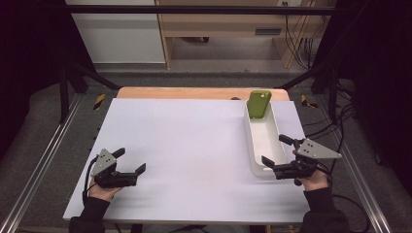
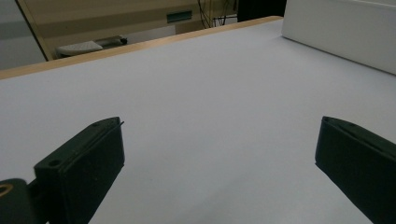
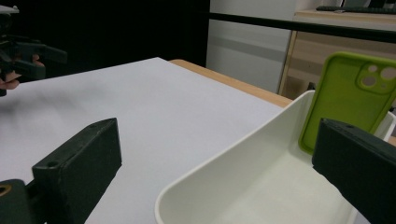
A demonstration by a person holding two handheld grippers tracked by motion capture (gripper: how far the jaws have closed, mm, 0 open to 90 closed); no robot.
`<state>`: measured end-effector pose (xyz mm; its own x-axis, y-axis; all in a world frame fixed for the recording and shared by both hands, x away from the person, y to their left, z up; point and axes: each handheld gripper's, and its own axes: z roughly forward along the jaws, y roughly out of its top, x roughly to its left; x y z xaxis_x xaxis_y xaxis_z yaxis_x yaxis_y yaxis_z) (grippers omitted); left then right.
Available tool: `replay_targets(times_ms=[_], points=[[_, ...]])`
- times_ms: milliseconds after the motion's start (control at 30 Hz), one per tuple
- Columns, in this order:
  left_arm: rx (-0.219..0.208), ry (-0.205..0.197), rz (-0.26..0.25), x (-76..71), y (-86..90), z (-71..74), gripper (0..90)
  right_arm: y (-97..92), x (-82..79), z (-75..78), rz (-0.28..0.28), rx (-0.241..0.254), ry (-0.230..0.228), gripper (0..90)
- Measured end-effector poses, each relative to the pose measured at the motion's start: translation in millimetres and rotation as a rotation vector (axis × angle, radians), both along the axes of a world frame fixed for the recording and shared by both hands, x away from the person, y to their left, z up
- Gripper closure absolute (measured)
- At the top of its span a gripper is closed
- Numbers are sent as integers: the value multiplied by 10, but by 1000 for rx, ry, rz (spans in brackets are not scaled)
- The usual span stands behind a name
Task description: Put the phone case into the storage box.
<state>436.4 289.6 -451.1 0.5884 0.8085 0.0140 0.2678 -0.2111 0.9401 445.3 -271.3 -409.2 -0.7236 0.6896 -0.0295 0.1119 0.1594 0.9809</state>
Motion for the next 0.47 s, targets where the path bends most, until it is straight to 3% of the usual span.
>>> replay_targets(times_ms=[467], points=[[5,-4,-4,-9,-14,8,8,-149,-98,-179,-24,-36,15,12]])
